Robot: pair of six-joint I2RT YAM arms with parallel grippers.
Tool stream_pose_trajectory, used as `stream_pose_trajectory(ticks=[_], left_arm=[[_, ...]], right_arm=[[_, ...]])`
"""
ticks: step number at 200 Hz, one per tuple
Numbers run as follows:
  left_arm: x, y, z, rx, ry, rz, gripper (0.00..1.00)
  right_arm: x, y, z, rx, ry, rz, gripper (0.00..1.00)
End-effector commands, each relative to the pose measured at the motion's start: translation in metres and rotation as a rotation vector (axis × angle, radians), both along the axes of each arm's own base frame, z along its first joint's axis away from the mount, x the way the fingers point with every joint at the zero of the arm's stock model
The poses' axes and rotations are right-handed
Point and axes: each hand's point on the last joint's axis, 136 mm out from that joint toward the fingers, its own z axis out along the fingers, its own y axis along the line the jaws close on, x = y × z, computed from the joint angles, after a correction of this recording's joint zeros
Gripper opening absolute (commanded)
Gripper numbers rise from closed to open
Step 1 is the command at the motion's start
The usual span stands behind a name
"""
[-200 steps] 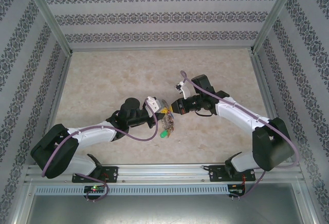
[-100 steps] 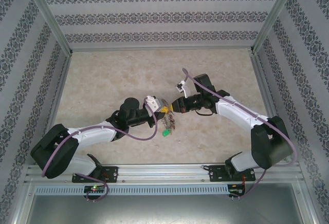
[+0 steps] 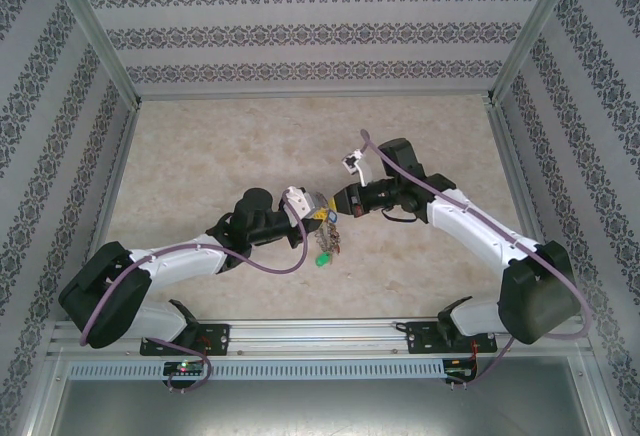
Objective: Put the keys on the keyring
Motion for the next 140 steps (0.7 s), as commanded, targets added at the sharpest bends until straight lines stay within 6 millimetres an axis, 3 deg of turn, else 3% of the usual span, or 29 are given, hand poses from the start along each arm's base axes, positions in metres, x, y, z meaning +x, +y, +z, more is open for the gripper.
stream_pose_trajectory(ticks=[1, 26, 73, 101, 140], left_arm=[[0.004, -0.008, 0.023, -0.02, -0.056, -0.019, 0.0], [0.004, -0.007, 0.018, 0.006, -0.039, -0.022, 0.0], [0.002, -0.009, 0.007, 0.079, -0.004, -0.056, 0.0], [-0.007, -0.019, -0.013, 0.204, 0.05, -0.149, 0.0], [-0.021, -0.043, -0.042, 0.36, 0.143, -0.299, 0.0]], right_arm=[[-0.007, 0.013, 0.01, 0.013, -0.031, 0.067, 0.0], [-0.002, 0.006, 0.005, -0.033, -0.047, 0.028, 0.0], [0.018, -0.048, -0.042, -0.223, 0.033, -0.199, 0.0], [0.019, -0.067, -0.05, -0.242, 0.063, -0.294, 0.22], [0.038, -0.136, -0.059, -0.319, 0.055, -0.615, 0.32]])
